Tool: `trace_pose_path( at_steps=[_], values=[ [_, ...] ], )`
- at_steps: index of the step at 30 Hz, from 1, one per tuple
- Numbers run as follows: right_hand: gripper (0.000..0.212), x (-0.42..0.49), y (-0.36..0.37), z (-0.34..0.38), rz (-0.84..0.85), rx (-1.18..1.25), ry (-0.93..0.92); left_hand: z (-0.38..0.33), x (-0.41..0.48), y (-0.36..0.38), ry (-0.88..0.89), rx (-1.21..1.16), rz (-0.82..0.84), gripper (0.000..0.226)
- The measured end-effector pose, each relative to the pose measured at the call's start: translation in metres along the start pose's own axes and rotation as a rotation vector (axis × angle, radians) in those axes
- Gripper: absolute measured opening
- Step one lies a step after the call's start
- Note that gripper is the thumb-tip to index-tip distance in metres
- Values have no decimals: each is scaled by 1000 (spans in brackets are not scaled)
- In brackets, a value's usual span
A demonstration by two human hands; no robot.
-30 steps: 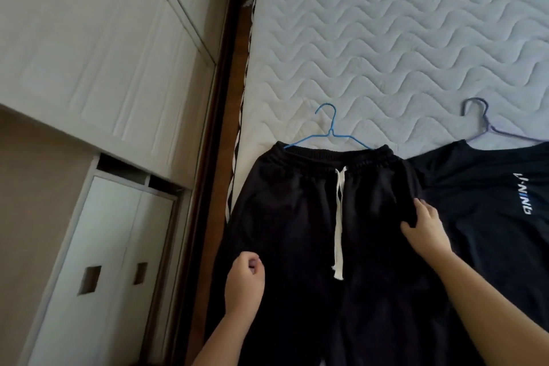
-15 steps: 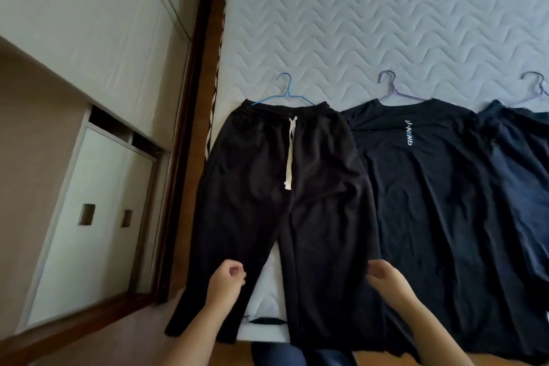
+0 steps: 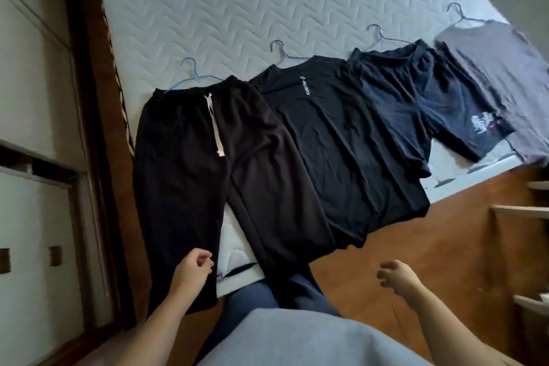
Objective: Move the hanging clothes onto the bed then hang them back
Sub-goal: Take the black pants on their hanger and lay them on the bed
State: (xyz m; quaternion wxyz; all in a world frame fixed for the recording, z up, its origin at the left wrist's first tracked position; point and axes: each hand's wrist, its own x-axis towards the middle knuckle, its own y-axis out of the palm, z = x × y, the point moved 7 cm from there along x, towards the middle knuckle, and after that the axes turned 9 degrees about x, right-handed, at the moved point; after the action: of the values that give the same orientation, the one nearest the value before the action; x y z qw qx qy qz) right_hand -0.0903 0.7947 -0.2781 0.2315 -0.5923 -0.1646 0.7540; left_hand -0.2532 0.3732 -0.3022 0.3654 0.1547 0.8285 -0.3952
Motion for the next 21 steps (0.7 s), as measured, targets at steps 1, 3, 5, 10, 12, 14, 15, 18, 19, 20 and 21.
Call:
trace_pose_path(
  at_steps=[1, 3, 5, 10, 12, 14, 15, 18, 19, 20, 21],
  values=[
    [35, -10, 0, -12, -15, 15, 12, 2, -2, -3, 14, -8, 5, 12],
    [35, -27, 6, -34, -35, 71, 34, 7, -5, -8, 34, -16, 8, 12],
    [34, -42, 16, -49, -37, 128, 41, 15, -4, -11, 36, -5, 22, 13],
    [31, -71, 18, -76, -77, 244, -22, 9, 0, 0, 42, 91, 107, 15],
    [29, -80, 14, -98, -108, 318, -1, -4, -1, 7, 58, 144, 142, 13],
    [28, -86, 8, -124, -151, 425, 20, -21, -2, 17, 91, 200, 175, 12],
    [28, -88, 4, -139, -177, 478, 30, -30, -1, 24, 111, 225, 189, 13],
    [29, -92, -6, -193, -254, 596, 104, -63, -4, 48, 175, 311, 224, 13],
    [29, -91, -9, -213, -275, 634, 141, -74, -7, 59, 197, 343, 233, 13],
    [29, -90, -11, -233, -289, 678, 178, -85, -11, 71, 219, 370, 242, 13],
    [28, -89, -13, -253, -298, 728, 215, -95, -18, 84, 235, 396, 256, 13]
  ],
)
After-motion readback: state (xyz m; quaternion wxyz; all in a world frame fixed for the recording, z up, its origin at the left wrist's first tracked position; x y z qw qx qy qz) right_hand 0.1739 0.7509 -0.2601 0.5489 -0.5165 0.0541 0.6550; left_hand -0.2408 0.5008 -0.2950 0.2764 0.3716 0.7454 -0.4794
